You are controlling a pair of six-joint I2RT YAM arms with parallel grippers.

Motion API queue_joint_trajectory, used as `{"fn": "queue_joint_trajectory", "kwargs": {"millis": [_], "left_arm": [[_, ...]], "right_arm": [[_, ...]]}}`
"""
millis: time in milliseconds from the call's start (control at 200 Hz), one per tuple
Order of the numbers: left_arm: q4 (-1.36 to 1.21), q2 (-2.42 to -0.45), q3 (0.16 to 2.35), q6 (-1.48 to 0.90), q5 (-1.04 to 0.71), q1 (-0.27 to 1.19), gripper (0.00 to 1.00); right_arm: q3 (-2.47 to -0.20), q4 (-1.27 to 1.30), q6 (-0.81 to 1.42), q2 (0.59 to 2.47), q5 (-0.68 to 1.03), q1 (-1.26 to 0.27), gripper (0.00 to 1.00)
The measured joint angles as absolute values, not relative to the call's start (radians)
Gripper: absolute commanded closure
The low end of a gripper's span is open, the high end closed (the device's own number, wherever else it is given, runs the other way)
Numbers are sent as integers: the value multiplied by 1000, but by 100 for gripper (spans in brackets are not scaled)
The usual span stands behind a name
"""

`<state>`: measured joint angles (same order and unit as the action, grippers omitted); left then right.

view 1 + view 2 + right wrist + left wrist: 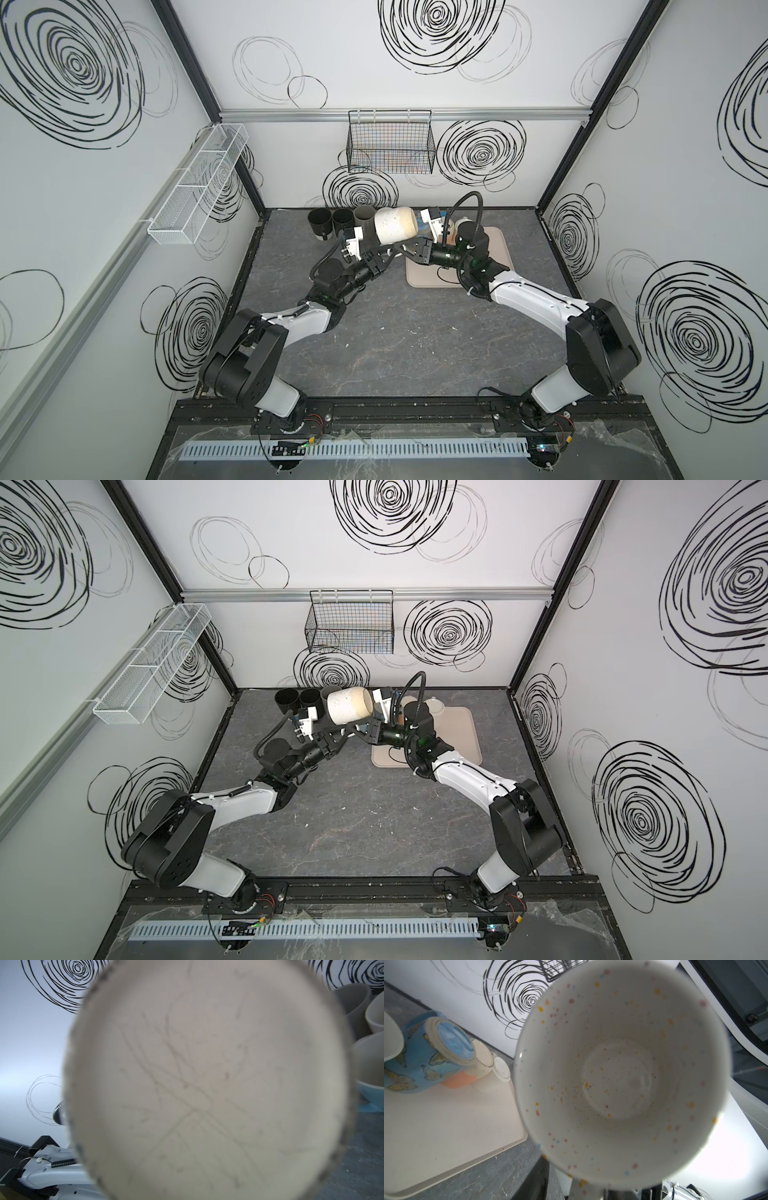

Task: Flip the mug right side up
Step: 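Grasp the speckled mug's handle with the left gripper while the right gripper releases, then carry the speckled mug upright toward the mug cluster with left while right moves over tray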

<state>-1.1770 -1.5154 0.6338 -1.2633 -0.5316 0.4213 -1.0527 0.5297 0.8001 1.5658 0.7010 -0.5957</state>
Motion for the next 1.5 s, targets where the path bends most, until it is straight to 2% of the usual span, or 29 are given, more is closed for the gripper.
{"fn": "queue_joint_trajectory", "kwargs": {"millis": [145,210,435,705,991,1501], "left_arm": [[-1274,-1538,634,-1334,-565,415,93],[-1299,-1546,633,-1355,-573,414,100],[-1330,-1555,612,-1395,-579,410,100],[-1375,-1600,589,-1453,-577,411,100],[-1431,-1659,554,-1496,-554,406,100],[-1351,-1660,477,-1407,-552,378,100]], "right_arm": [[-1053,531,808,1557,698,-596,100],[-1053,525,807,1552,693,-595,95],[-1056,479,802,1549,686,-590,66],[-1059,414,773,1549,704,-587,52],[-1062,294,734,1549,667,-534,46],[-1065,182,703,1549,610,-458,46]]}}
